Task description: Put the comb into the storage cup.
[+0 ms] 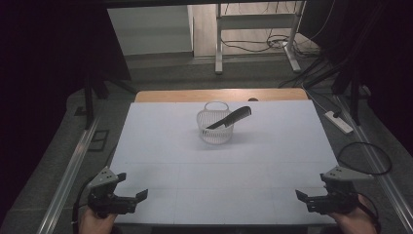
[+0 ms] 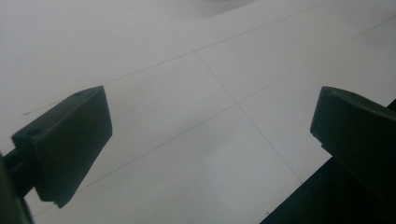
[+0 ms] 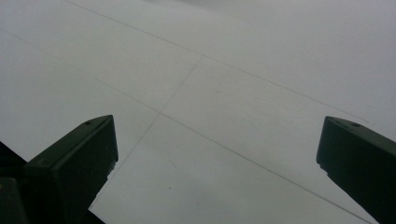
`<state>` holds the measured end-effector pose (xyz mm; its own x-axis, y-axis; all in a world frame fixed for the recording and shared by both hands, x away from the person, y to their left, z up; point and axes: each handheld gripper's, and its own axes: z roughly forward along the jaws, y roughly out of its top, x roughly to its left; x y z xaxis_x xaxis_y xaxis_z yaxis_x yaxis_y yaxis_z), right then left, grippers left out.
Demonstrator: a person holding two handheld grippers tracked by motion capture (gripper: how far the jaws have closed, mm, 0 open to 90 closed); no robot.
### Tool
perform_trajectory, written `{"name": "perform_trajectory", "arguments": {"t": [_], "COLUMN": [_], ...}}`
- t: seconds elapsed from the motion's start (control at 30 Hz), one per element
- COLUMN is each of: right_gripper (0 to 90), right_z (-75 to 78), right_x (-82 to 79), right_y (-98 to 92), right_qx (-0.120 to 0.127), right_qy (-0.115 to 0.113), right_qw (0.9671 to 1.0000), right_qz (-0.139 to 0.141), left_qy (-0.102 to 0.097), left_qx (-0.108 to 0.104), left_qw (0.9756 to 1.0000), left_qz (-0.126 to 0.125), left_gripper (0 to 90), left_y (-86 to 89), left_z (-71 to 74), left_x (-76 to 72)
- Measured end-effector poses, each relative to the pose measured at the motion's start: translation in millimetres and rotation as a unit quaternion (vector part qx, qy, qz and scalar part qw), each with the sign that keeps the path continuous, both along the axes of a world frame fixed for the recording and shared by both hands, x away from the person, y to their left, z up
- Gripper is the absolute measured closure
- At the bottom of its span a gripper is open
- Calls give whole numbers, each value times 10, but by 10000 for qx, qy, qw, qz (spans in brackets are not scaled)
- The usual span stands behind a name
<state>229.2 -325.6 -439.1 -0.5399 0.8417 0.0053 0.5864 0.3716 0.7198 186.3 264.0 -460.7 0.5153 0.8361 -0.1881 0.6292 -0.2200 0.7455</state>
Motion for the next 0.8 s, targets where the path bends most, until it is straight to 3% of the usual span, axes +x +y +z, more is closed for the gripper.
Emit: {"name": "perform_trajectory", "arguments": {"t": [0.3, 0.57, 0.8], "right_gripper": [0, 0, 0], "right_z": [-5, -16, -22], "right_x": [-51, -75, -79], "right_y": [-54, -56, -69], "right_qx": [-86, -357, -378], "right_qy": [37, 164, 256], "right_qw": [9999, 9990, 9986], "right_qz": [-120, -216, -248], "left_qy": [15, 36, 46], "left_qx": [-7, 35, 37], "left_qw": [10000, 10000, 10000], "left_qz": [38, 18, 20], "left_gripper": [0, 0, 0], "left_y": [23, 15, 9], "left_z": [-2, -5, -5], "left_x": [-7, -4, 2]}}
